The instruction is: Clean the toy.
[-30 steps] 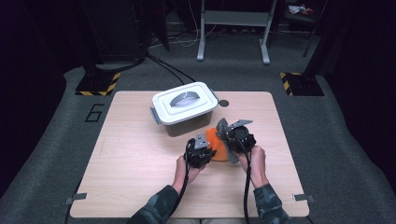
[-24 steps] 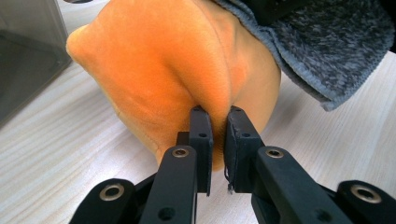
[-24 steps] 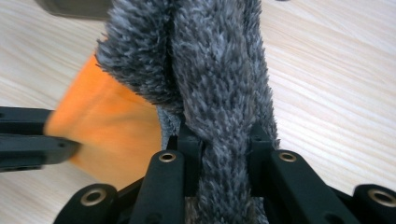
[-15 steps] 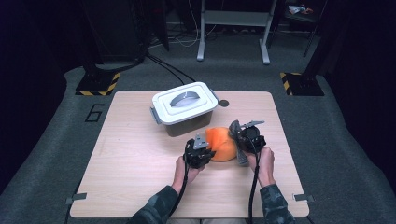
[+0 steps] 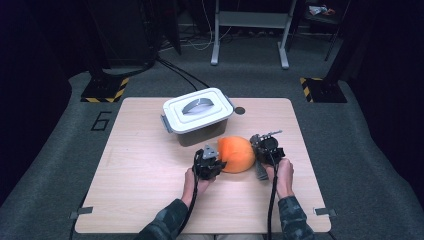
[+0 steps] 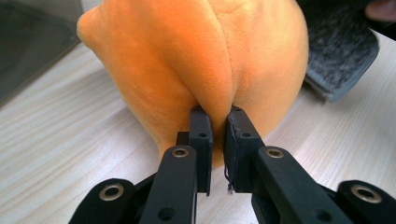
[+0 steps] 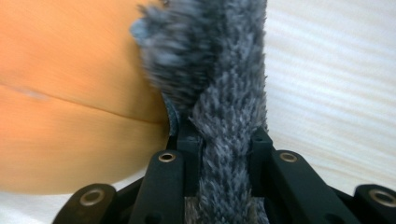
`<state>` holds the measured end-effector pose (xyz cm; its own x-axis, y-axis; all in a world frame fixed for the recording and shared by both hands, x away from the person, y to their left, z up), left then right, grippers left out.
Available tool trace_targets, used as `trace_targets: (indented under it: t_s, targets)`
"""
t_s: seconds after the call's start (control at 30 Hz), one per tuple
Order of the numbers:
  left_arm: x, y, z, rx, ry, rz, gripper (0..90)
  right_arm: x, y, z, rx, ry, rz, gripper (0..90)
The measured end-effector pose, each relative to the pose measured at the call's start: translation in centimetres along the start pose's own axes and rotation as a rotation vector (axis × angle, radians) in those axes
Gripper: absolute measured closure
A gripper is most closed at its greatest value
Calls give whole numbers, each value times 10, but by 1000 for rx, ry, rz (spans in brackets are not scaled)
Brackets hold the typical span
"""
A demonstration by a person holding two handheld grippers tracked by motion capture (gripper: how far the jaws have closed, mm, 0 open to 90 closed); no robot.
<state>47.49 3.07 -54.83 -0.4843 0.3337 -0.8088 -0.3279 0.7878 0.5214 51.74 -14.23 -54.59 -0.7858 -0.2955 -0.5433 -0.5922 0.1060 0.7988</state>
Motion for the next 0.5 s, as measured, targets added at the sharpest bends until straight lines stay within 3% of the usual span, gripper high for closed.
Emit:
trace_targets:
  t_s: [0.1, 0.27, 0.37, 0.5]
  targets:
    - [0, 0, 1, 0, 1, 0, 825, 7, -13, 3, -10, -5, 46, 738]
    - [0, 1, 0, -5, 3, -2, 825, 7, -14, -1, -43, -29, 32, 737]
    - [-2, 2, -2, -9, -9, -10, 825, 3, 0, -10, -37, -62, 4, 738]
    - [-3, 1, -4, -11, -13, -10, 824, -13, 35, -15, -29, -59, -99, 737]
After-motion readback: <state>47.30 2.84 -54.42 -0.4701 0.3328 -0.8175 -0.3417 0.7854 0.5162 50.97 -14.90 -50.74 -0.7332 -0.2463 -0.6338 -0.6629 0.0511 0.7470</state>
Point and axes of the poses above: each handheld gripper's, and its own axes: y roughly backward along the jaws, x roughly out of its underside, z roughly to its left, the point moved 9 cm from there along -y, roughly forward along the jaws, and after that the axes turned 15 degrees about x, right-handed, at the moved point
